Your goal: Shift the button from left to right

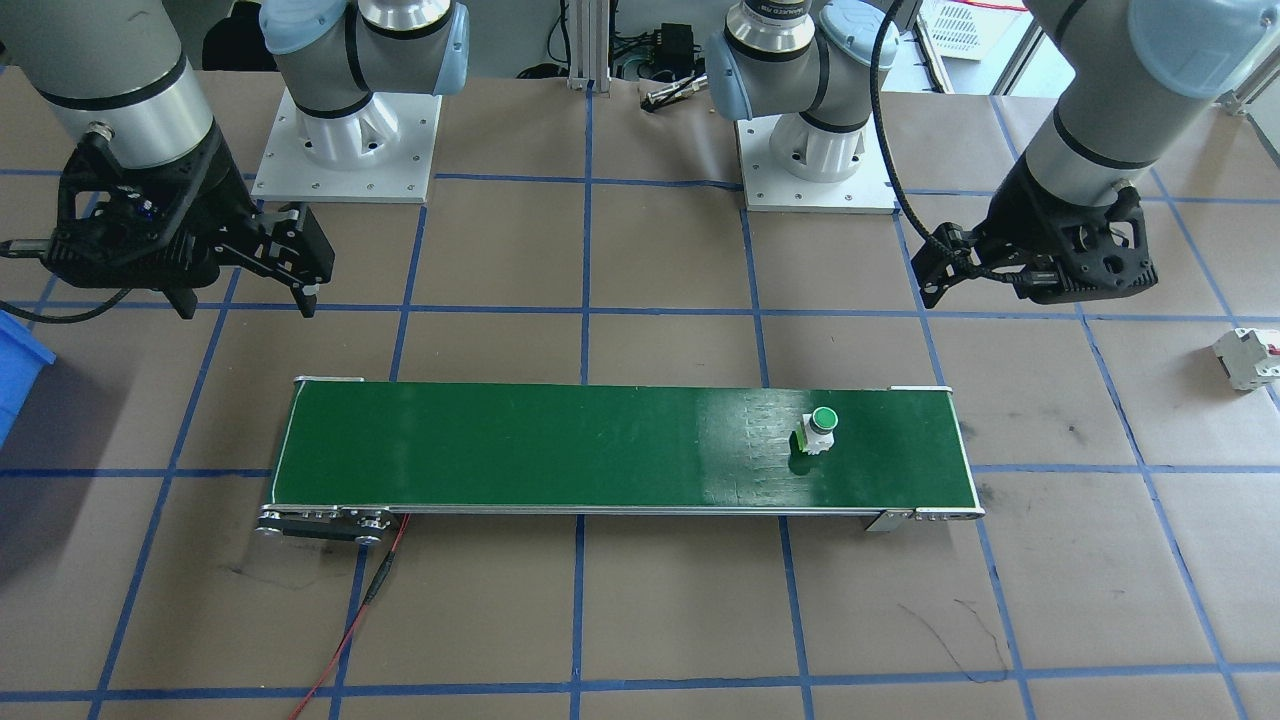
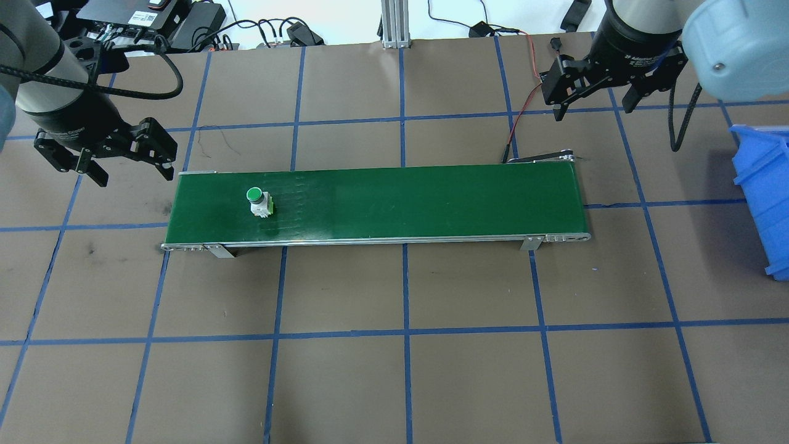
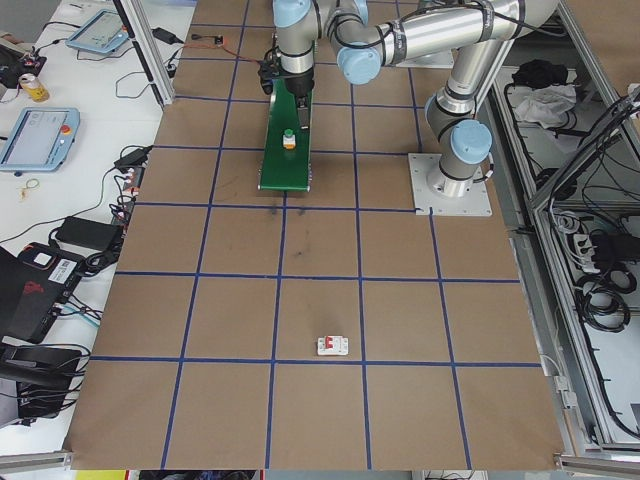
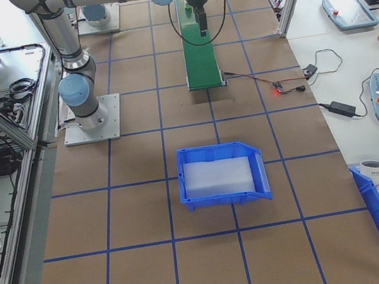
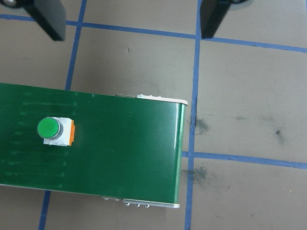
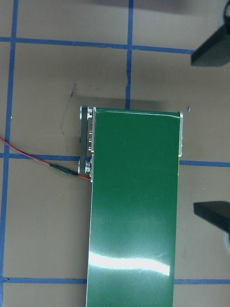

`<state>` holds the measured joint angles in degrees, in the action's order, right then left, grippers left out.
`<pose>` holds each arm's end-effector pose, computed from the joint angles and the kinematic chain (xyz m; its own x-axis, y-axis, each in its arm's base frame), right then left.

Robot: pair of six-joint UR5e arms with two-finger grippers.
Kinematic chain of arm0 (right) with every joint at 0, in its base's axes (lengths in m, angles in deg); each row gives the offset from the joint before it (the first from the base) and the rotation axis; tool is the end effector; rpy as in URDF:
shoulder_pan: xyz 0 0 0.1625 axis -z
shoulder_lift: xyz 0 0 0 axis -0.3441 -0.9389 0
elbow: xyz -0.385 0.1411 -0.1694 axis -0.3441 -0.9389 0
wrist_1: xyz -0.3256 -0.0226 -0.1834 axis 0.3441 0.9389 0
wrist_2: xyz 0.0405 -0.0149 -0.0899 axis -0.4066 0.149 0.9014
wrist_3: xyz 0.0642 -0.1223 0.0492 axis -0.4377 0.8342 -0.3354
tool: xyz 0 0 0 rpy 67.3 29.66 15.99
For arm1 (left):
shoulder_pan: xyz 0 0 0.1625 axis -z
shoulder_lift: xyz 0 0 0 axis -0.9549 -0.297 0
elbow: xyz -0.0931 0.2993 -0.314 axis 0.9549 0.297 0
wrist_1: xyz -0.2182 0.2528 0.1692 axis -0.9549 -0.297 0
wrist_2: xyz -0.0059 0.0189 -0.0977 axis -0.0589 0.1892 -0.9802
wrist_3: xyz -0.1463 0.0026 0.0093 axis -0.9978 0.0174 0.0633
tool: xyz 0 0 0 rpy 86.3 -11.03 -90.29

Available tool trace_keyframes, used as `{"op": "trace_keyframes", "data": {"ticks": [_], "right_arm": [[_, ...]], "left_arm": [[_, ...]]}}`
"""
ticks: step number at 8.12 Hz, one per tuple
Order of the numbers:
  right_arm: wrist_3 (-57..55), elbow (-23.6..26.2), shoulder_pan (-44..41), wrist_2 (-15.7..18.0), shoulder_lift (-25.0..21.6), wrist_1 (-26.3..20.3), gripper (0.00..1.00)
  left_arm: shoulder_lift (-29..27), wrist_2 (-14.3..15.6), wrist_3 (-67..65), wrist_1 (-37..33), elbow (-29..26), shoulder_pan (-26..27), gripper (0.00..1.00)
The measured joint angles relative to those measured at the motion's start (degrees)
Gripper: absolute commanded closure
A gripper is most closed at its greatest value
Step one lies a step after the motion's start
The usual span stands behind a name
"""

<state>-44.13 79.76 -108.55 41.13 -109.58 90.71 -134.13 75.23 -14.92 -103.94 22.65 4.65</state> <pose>0.1151 -0.4870 0.4571 -0.9981 -0.0473 0.0393 -0.0504 0.9954 -0.0821 -0.0253 -0.4516 0.4214 -0.9935 -0.0956 -0.0621 -0.0985 0.9941 0.0454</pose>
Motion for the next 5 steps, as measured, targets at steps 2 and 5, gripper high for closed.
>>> {"op": "trace_keyframes", "data": {"ticks": [2,5], "right_arm": [[-0.05,0.08,-0.06,-1.12,1.72,0.20,0.00],[-0.21,1.16,-0.12,-4.59,5.48,2.87,0.00]], "left_arm": [[2.27,0.20,-3.00,-0.12,-0.03,2.81,0.00],[4.05,-0.20,-4.63,-0.14,-0.03,4.17,0.00]]}}
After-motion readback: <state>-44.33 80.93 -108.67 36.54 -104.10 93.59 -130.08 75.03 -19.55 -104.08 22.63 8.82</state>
